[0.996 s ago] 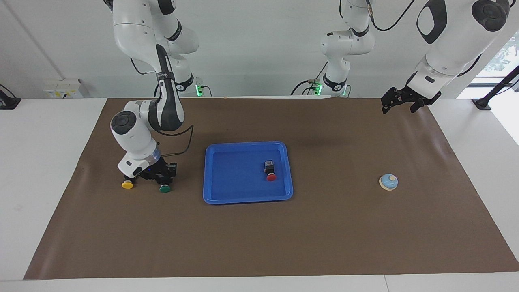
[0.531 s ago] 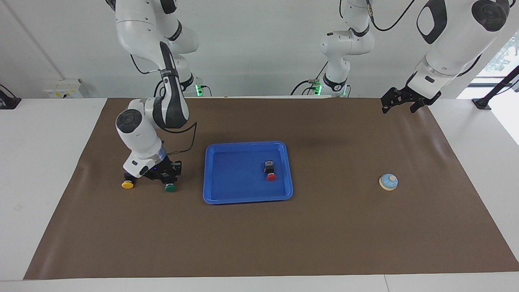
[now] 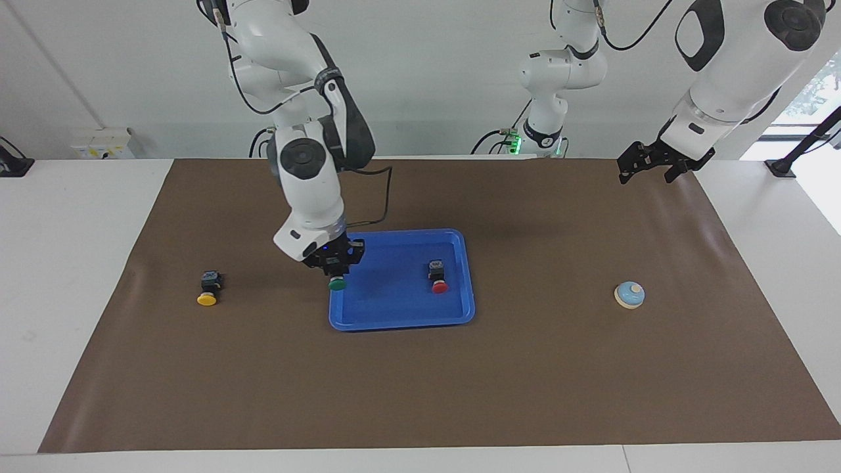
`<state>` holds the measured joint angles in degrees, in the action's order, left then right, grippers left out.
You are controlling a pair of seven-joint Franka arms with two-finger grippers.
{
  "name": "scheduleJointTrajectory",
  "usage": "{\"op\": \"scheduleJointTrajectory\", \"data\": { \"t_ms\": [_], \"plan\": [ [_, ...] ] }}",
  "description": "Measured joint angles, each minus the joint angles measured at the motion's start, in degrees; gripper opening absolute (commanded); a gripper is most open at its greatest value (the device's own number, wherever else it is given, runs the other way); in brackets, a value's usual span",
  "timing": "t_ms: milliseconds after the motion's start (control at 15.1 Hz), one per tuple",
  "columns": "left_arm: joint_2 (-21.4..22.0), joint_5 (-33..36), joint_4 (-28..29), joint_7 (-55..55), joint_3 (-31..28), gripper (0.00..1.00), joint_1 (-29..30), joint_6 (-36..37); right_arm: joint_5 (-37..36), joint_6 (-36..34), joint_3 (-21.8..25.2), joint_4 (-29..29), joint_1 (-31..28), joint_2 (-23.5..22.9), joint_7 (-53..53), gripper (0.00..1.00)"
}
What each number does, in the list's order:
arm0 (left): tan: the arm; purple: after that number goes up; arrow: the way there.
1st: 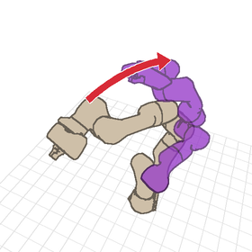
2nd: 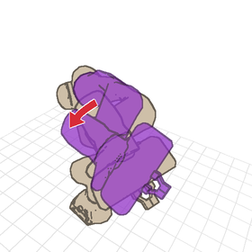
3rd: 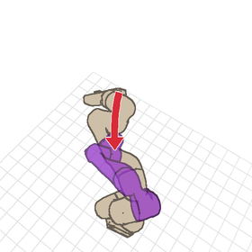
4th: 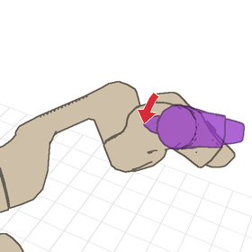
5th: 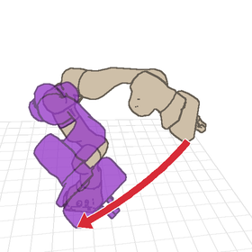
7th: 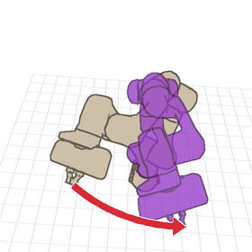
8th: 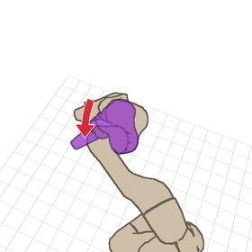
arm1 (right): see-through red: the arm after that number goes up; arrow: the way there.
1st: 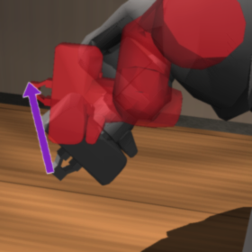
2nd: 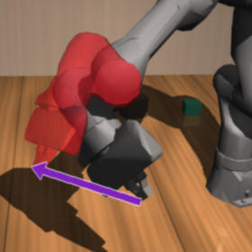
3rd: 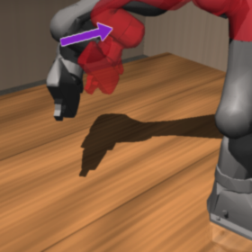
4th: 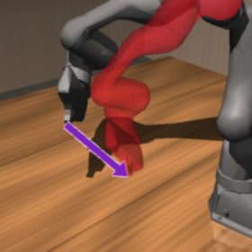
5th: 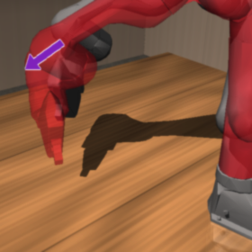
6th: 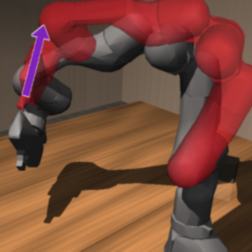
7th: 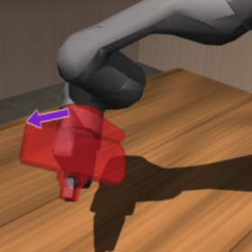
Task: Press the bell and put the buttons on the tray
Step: 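Carry the green button into the tray beside the red one, then move the right gripper to the yellow button and grasp it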
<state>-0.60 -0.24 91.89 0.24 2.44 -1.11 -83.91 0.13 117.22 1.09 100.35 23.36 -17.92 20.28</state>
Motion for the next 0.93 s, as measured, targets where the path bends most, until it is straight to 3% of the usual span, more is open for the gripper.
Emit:
{"op": "scheduleJointTrajectory", "data": {
  "t_ms": [398, 863, 930],
  "plan": [
    [0.0, 0.0, 0.0, 0.0, 0.0, 1.00, 0.0, 0.0, 0.0, 5.5, -0.1, -4.4, 9.1, -7.9, 16.5, 0.00],
    [0.0, 0.0, 0.0, 0.0, 0.0, 1.00, 0.0, 0.0, 0.0, 11.4, 0.3, -3.3, 7.6, -10.5, 17.3, 0.01],
    [0.0, 0.0, 0.0, 0.0, 0.0, 1.00, 0.0, 0.0, 0.0, 11.8, 0.3, -3.0, 7.5, -10.5, 17.3, 0.24]
  ]
}}
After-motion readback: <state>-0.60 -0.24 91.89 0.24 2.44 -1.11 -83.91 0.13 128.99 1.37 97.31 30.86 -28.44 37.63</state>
